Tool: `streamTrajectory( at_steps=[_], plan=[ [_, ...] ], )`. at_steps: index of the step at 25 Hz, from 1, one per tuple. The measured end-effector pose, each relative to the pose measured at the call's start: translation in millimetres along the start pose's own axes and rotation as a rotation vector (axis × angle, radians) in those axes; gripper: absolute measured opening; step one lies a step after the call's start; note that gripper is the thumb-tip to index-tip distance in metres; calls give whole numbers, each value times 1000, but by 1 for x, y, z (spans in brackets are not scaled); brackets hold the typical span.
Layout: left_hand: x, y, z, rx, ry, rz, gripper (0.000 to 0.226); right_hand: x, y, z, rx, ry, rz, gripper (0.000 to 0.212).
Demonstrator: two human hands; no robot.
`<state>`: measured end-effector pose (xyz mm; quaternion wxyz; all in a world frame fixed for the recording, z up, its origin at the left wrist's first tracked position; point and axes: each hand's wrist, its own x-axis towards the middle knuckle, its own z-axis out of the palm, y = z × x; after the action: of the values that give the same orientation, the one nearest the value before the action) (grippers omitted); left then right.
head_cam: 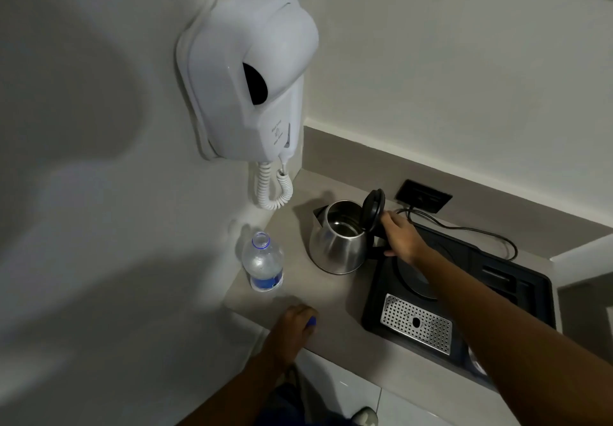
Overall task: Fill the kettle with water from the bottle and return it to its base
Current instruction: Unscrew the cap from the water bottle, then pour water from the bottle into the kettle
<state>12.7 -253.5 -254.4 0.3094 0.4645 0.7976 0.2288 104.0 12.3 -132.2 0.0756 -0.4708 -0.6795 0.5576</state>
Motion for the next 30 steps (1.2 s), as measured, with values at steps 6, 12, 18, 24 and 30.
streamTrajectory(
  at_steps=[6, 12, 18, 24, 30],
  plan=[
    [14, -11, 9, 182, 123, 158, 33, -1, 0, 3, 10, 3, 10, 31],
    [-20, -11, -22, 68, 840, 203, 22, 1, 12, 3, -139, 60, -56, 49],
    [-12, -21, -69, -447, 929, -196, 81, 4, 21, 13, -322, 245, -130, 63],
    [23, -12, -84, -569, 629, -230, 101, 4, 22, 18, -321, 267, -102, 64],
    [31, -3, -97, -408, 649, -230, 63, 5, 25, 24, -344, 279, -69, 69]
  ],
)
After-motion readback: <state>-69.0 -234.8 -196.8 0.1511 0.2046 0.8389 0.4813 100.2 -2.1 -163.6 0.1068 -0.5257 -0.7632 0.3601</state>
